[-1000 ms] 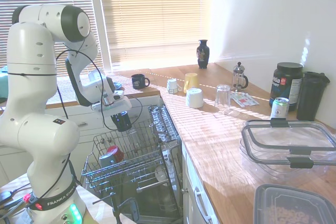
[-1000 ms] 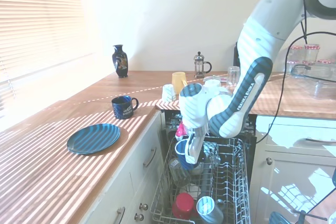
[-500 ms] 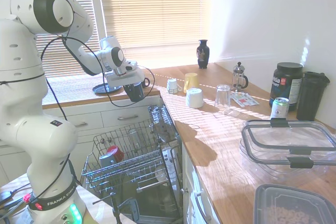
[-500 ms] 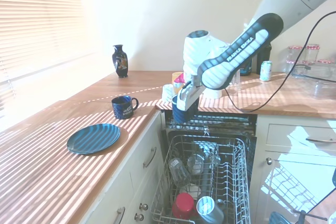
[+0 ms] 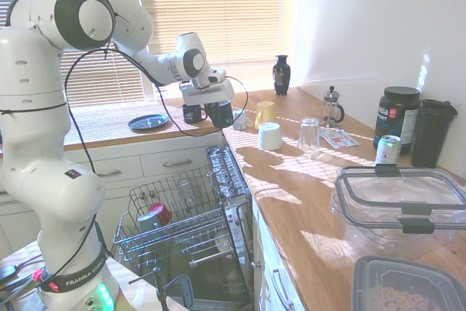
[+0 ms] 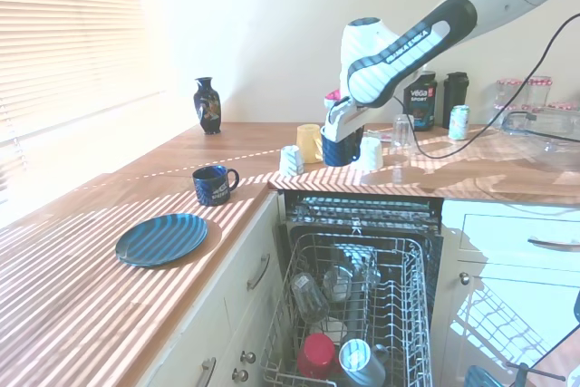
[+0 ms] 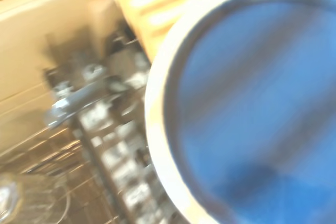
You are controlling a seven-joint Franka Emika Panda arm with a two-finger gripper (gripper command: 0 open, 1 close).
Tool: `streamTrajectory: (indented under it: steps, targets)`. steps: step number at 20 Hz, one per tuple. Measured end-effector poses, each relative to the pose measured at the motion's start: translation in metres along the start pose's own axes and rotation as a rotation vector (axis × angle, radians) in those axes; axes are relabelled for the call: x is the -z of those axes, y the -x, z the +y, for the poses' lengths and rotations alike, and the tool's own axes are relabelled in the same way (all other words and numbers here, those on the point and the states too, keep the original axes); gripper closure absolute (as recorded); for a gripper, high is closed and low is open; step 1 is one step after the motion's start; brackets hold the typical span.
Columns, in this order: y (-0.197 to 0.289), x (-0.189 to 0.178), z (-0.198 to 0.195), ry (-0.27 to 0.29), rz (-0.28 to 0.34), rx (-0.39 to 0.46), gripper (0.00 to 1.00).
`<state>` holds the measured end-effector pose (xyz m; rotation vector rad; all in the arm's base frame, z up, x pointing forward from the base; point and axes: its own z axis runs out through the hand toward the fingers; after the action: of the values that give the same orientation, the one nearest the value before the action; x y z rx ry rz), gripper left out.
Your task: Remove a mug cup out of the dishwasher
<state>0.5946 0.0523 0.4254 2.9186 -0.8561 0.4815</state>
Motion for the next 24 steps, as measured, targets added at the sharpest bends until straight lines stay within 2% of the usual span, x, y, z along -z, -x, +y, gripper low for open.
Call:
streamTrajectory:
  steps: [6,12,20,21,24]
  targets:
    - [-0.04,-0.036,-0.031,0.038,-0.029,-0.005,1.0]
    - [-0.085,-0.058,-0.018,0.073,-0.048,-0.021,1.0]
    - [-0.099,-0.098,-0.008,0.088,-0.088,-0.032,1.0]
    - [-0.1,-0.099,-0.008,0.088,-0.088,-0.032,0.0]
    - [-0.104,-0.1,-0.004,0.088,-0.088,-0.054,0.0]
